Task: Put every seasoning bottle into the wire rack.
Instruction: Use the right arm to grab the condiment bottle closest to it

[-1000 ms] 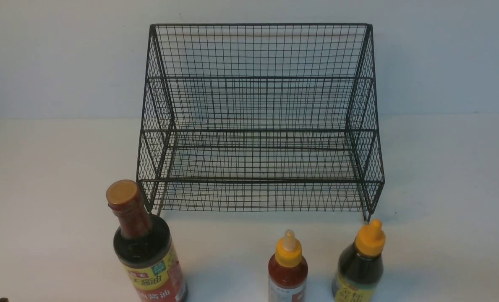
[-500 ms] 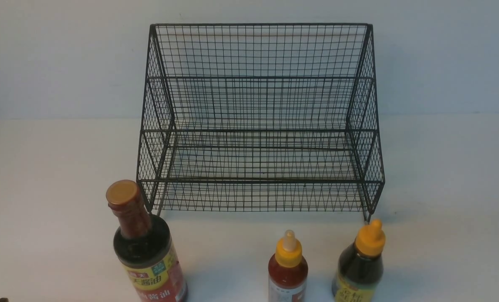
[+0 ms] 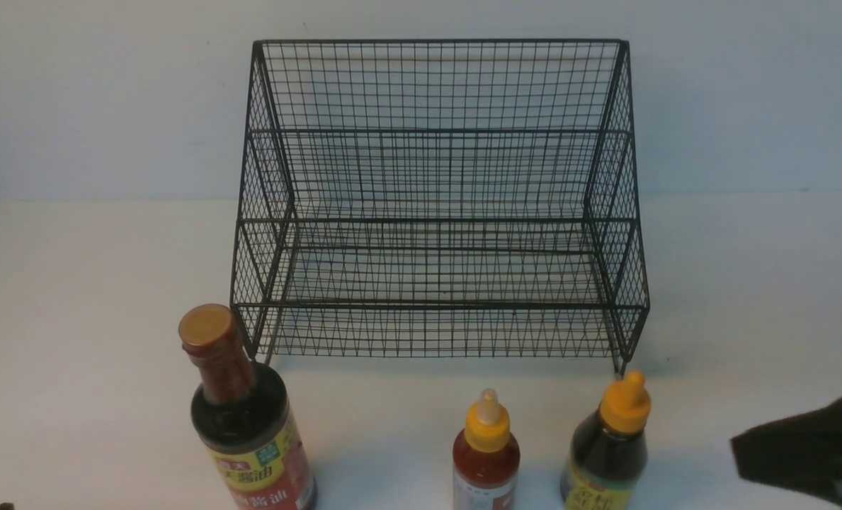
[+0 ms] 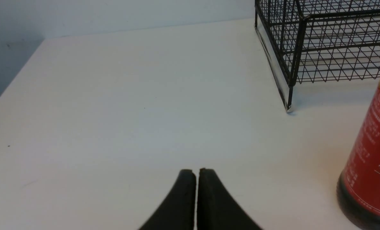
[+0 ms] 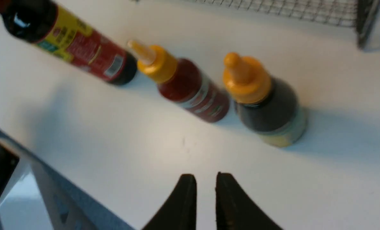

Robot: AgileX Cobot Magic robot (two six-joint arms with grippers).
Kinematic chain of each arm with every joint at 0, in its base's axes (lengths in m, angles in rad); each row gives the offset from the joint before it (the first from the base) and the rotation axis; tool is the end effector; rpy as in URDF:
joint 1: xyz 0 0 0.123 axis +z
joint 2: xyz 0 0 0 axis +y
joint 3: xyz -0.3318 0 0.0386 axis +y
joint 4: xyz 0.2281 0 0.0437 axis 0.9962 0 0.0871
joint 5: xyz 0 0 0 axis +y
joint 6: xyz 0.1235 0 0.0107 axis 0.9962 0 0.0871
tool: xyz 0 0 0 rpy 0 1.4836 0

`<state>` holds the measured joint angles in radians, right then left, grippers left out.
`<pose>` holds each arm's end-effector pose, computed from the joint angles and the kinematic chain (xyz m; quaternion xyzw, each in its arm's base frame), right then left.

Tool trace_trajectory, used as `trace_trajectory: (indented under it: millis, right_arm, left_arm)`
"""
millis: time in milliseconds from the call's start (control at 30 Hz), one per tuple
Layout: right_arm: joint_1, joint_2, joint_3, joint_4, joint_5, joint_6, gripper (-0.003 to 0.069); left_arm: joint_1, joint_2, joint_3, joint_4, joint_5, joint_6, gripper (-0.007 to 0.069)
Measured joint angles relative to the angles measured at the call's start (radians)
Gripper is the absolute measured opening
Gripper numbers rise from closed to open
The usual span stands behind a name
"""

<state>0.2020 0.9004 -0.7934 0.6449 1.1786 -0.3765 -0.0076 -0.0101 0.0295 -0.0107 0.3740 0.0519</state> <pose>0.0852 0.0878 0.3336 -0.2037 0.9118 0.2937 0.2019 0.0149 -0.0006 0.1601 0.0211 0.8064 0.0086 0.5909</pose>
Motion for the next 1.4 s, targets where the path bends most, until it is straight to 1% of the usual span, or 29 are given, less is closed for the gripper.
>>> trace_trajectory:
  millis: [33, 67, 100, 167, 233, 267, 300, 333, 367, 400, 500, 600, 867, 967, 1067, 1100, 1133, 1167, 1200, 1233, 1400]
  right_arm:
    - [0.049, 0.042, -0.023, -0.020, 0.006, 0.008, 0.0175]
    - [0.056, 0.047, -0.030, -0.023, 0.009, 0.009, 0.0190]
    - [0.108, 0.087, -0.060, -0.057, 0.010, 0.026, 0.0251]
    - [0.169, 0.135, -0.094, -0.114, -0.003, 0.062, 0.0335]
    - [0.194, 0.151, -0.104, -0.143, -0.018, 0.081, 0.0370]
    - [0.237, 0.180, -0.110, -0.201, -0.056, 0.114, 0.0430]
    - [0.255, 0.197, -0.111, -0.228, -0.080, 0.140, 0.0460]
    - [0.269, 0.210, -0.112, -0.249, -0.105, 0.156, 0.0486]
    - [0.272, 0.217, -0.112, -0.254, -0.110, 0.165, 0.0490]
    - [0.292, 0.238, -0.113, -0.283, -0.145, 0.186, 0.0518]
    - [0.317, 0.290, -0.113, -0.335, -0.210, 0.213, 0.0549]
    - [0.321, 0.337, -0.114, -0.360, -0.253, 0.220, 0.0554]
    - [0.322, 0.430, -0.114, -0.388, -0.296, 0.222, 0.0553]
    - [0.322, 0.455, -0.114, -0.410, -0.314, 0.222, 0.0542]
    - [0.322, 0.467, -0.115, -0.413, -0.323, 0.229, 0.0503]
    - [0.322, 0.472, -0.116, -0.414, -0.323, 0.230, 0.0463]
    - [0.322, 0.472, -0.116, -0.414, -0.322, 0.230, 0.0456]
    - [0.322, 0.472, -0.117, -0.414, -0.319, 0.231, 0.0391]
    - [0.322, 0.472, -0.117, -0.420, -0.309, 0.227, 0.0309]
    - [0.322, 0.472, -0.120, -0.425, -0.303, 0.219, 0.0299]
    - [0.322, 0.467, -0.125, -0.425, -0.268, 0.181, 0.0302]
  left_arm:
    - [0.000, 0.000, 0.000, 0.000, 0.000, 0.000, -0.0005]
    - [0.000, 0.000, 0.000, 0.000, 0.000, 0.000, -0.0005]
    - [0.000, 0.000, 0.000, 0.000, 0.000, 0.000, -0.0005]
    - [0.000, 0.000, 0.000, 0.000, 0.000, 0.000, -0.0005]
    - [0.000, 0.000, 0.000, 0.000, 0.000, 0.000, -0.0005]
    - [0.000, 0.000, 0.000, 0.000, 0.000, 0.000, -0.0005]
    - [0.000, 0.000, 0.000, 0.000, 0.000, 0.000, -0.0005]
    - [0.000, 0.000, 0.000, 0.000, 0.000, 0.000, -0.0005]
    - [0.000, 0.000, 0.000, 0.000, 0.000, 0.000, -0.0005]
    - [0.000, 0.000, 0.000, 0.000, 0.000, 0.000, -0.0005]
    - [0.000, 0.000, 0.000, 0.000, 0.000, 0.000, -0.0005]
    - [0.000, 0.000, 0.000, 0.000, 0.000, 0.000, -0.0005]
    - [0.000, 0.000, 0.000, 0.000, 0.000, 0.000, -0.0005]
    - [0.000, 0.000, 0.000, 0.000, 0.000, 0.000, -0.0005]
    - [0.000, 0.000, 0.000, 0.000, 0.000, 0.000, -0.0005]
    - [0.000, 0.000, 0.000, 0.000, 0.000, 0.000, -0.0005]
    - [0.000, 0.000, 0.000, 0.000, 0.000, 0.000, -0.0005]
    - [0.000, 0.000, 0.000, 0.000, 0.000, 0.000, -0.0005]
    - [0.000, 0.000, 0.000, 0.000, 0.000, 0.000, -0.0005]
    - [0.000, 0.000, 0.000, 0.000, 0.000, 0.000, -0.0005]
    - [0.000, 0.000, 0.000, 0.000, 0.000, 0.000, -0.0005]
